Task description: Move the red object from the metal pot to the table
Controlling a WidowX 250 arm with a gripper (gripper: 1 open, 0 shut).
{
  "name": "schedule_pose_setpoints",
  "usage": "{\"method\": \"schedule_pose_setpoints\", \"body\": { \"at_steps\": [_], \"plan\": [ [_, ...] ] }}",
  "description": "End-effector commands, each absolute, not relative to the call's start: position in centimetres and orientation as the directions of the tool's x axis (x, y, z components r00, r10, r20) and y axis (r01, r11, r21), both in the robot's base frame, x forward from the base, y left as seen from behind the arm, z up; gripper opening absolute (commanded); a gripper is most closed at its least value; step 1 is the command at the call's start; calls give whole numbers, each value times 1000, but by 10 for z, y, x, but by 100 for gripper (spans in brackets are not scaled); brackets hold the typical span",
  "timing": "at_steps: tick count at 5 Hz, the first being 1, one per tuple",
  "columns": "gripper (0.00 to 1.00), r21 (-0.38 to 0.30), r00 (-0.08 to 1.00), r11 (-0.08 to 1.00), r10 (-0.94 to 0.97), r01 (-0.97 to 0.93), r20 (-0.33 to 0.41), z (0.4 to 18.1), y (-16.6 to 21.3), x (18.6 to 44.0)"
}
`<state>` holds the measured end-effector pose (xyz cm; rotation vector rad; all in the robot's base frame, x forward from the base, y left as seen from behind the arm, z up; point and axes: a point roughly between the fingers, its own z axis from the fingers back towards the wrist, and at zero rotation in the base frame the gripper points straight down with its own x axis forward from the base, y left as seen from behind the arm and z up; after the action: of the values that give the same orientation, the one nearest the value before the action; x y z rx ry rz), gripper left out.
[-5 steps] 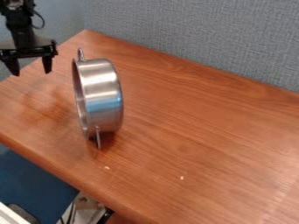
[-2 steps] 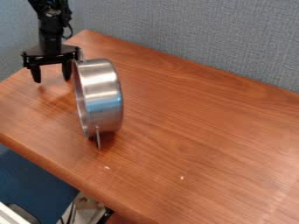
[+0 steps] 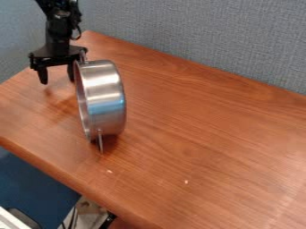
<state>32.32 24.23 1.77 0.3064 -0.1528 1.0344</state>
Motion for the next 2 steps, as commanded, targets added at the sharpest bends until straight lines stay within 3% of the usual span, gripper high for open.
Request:
{"method": "schedule_pose_setpoints", "body": {
  "at_steps": [1, 2],
  "plan": [
    [100, 193, 454, 412, 833, -891, 316, 50, 252, 326],
    [100, 231, 398, 338, 867, -912, 300, 54, 260, 321]
  ]
}}
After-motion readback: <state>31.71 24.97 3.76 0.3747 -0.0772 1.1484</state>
